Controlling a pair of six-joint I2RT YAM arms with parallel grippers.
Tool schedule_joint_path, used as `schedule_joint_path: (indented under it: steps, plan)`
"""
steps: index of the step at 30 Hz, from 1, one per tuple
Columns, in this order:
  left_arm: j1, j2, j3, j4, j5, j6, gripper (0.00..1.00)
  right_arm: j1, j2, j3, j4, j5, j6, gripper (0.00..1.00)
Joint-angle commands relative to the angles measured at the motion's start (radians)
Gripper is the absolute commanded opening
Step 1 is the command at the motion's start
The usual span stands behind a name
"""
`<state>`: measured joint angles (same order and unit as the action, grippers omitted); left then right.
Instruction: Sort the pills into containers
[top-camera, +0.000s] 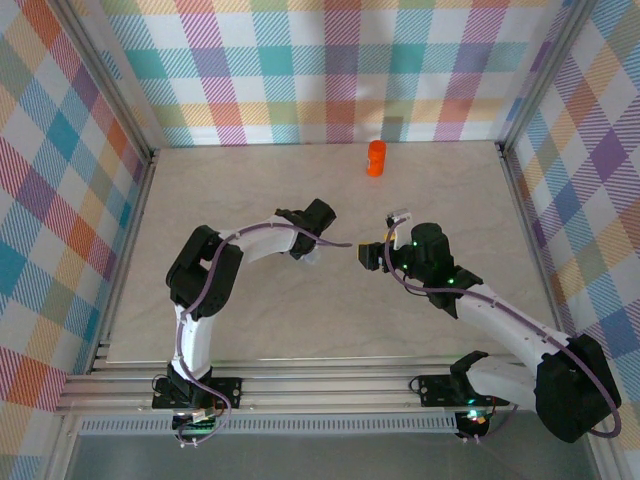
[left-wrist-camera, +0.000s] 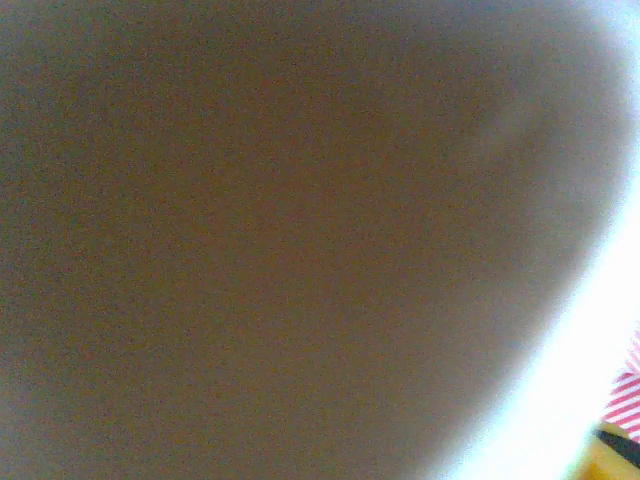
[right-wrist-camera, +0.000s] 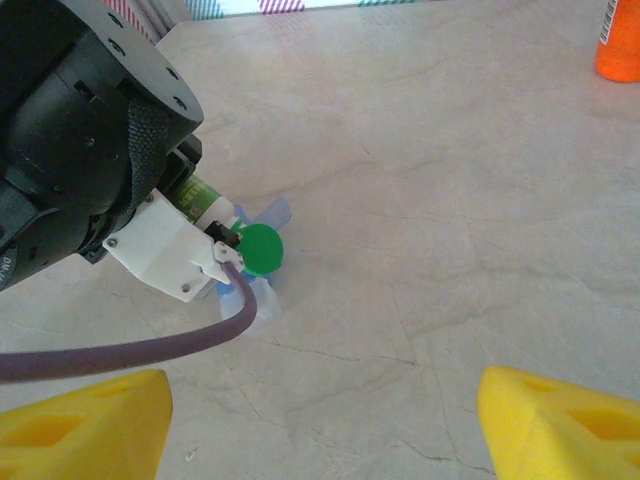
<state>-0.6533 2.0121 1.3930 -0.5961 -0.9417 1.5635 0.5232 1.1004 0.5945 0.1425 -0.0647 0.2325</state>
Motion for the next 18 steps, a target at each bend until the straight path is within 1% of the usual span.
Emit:
schedule_joint_path:
  steps: [1,6,8,13,16,18]
  plan:
    - [0.001,-0.042,-0.001,-0.061,0.024,-0.01,0.0,-0.003,0.009,-0.008,0.049,-0.017,0.02,0.79]
    - [0.007,-0.058,0.131,-0.228,0.212,-0.236,0.0,-0.003,0.009,-0.009,0.049,-0.016,0.02,0.79]
    - [0.011,-0.06,0.144,-0.265,0.25,-0.27,0.0,-0.004,0.009,-0.008,0.049,-0.018,0.02,0.79]
    - [0.012,-0.045,0.143,-0.286,0.282,-0.319,0.0,-0.004,0.003,-0.007,0.046,-0.017,0.019,0.79]
    - [0.016,-0.04,0.176,-0.324,0.348,-0.392,0.0,-0.004,0.001,-0.008,0.045,-0.017,0.02,0.79]
    - [0.029,-0.046,0.193,-0.347,0.418,-0.452,0.0,-0.005,0.002,-0.007,0.045,-0.017,0.02,0.79]
